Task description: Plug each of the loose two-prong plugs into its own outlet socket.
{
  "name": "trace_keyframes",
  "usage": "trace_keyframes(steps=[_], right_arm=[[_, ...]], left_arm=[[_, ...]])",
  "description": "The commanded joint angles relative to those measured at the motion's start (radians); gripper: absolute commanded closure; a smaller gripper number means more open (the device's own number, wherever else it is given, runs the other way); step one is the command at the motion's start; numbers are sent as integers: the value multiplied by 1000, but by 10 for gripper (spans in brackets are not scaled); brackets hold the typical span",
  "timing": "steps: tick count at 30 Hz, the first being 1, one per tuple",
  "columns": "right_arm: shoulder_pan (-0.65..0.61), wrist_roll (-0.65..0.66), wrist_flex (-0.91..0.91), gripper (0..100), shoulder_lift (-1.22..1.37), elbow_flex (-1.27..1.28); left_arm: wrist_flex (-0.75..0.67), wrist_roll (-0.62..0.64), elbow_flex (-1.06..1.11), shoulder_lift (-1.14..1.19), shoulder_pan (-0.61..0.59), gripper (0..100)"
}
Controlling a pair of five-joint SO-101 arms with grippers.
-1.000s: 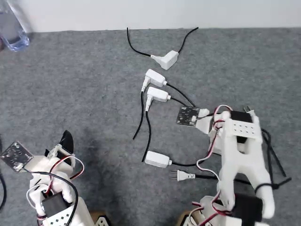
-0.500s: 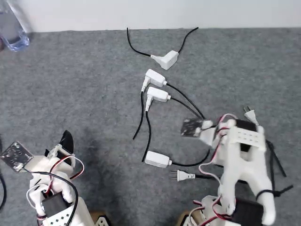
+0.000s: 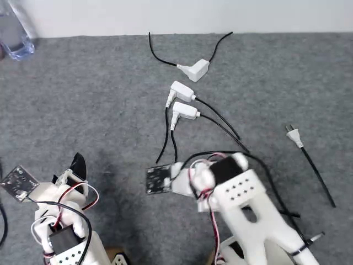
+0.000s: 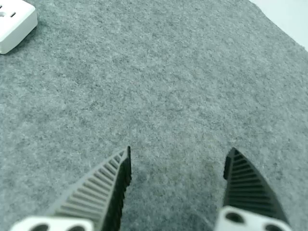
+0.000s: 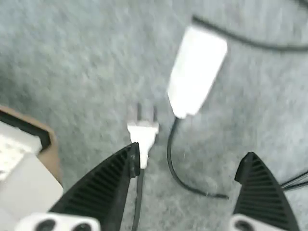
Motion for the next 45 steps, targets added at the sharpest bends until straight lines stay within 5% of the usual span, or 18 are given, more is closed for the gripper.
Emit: trace_keyframes(steps=[1,5,14,24,45], right_arm=[[-147,-104,38,685,-25,-103],[-211,-160,16,685,18,-158],[-177,-163,-189,685,341,-155],[-108,-153,-289,685,394,-141],[136,166,-383,685,532,-241]], left_arm=[[5,-8,-7,-3,5,703],[5,-8,-7,-3,5,703],[23,-9,-7,-6,5,703],[23,-9,-7,-6,5,703],[25,-9,-7,-6,6,703]])
